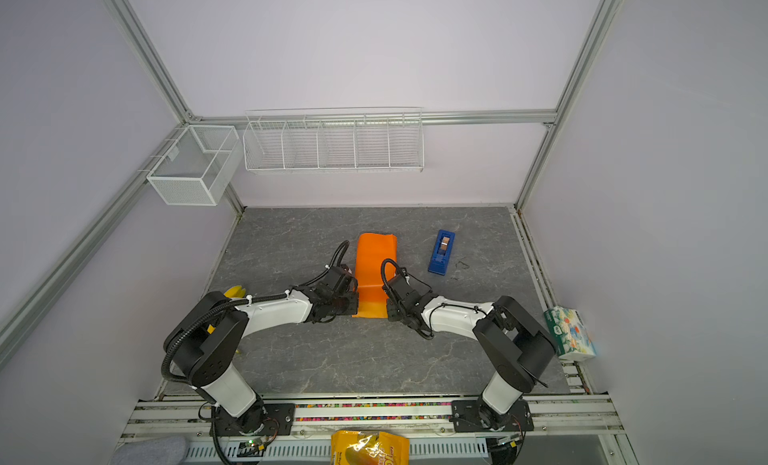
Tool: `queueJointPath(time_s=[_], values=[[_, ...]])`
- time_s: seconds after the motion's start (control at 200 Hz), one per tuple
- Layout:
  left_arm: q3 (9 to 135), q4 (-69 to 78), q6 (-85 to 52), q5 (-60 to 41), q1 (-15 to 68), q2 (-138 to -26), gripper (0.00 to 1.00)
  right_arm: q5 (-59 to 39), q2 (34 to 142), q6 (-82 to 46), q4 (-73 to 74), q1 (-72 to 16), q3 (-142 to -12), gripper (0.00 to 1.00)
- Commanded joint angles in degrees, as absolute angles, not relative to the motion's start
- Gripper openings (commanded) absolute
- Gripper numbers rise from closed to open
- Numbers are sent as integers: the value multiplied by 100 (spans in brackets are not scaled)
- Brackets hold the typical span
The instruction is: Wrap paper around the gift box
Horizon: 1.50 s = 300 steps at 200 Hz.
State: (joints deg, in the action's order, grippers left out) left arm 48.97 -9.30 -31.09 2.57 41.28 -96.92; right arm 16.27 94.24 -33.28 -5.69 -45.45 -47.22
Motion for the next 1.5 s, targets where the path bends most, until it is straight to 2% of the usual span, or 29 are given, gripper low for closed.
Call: queueJointPath(time_s=[0.0,0.06,0.085,0.25,0.5,0.695,0.79,0.85,0.905,1.105,1.305,1.495], values=[[4983,-1099,-3138,377,4131,-9810,0,1706,9536,-3435,-782,-4563,-4848,13],[4983,-1092,-3142,357,4131,-9809,0,1672,9583,-3436,-812,-4563,-4882,11],[4983,-1097,-3138,347,4131,-9809,0,1654,9605,-3435,-837,-4570,-4896,7],[4975,-1090,-3146,357,4131,-9800,0,1689,9423,-3450,-734,-4585,-4759,6],[4983,-1090,-3133,339,4131,-9815,0,1755,8738,-3362,-207,-4663,-4268,47],[4992,-1106,-3129,351,4131,-9808,0,1714,9138,-3262,-216,-4662,-4676,56],[4984,-1116,-3120,356,4131,-9777,0,1794,9397,-3226,-342,-4636,-4947,56],[4988,-1116,-3120,369,4131,-9765,0,1812,9534,-3189,-346,-4602,-4997,55],[4999,-1116,-3125,352,4131,-9752,0,1801,9648,-3161,-301,-4558,-5203,49],[5182,-1191,-3020,336,4131,-9770,7,1781,9900,-3059,-290,-4457,-5384,36],[5518,-1437,-2953,511,4122,-9889,25,1758,9949,-3032,-239,-4406,-5371,20],[5968,-1738,-2806,671,4088,-10146,27,1740,9958,-3022,-225,-4408,-5369,13]])
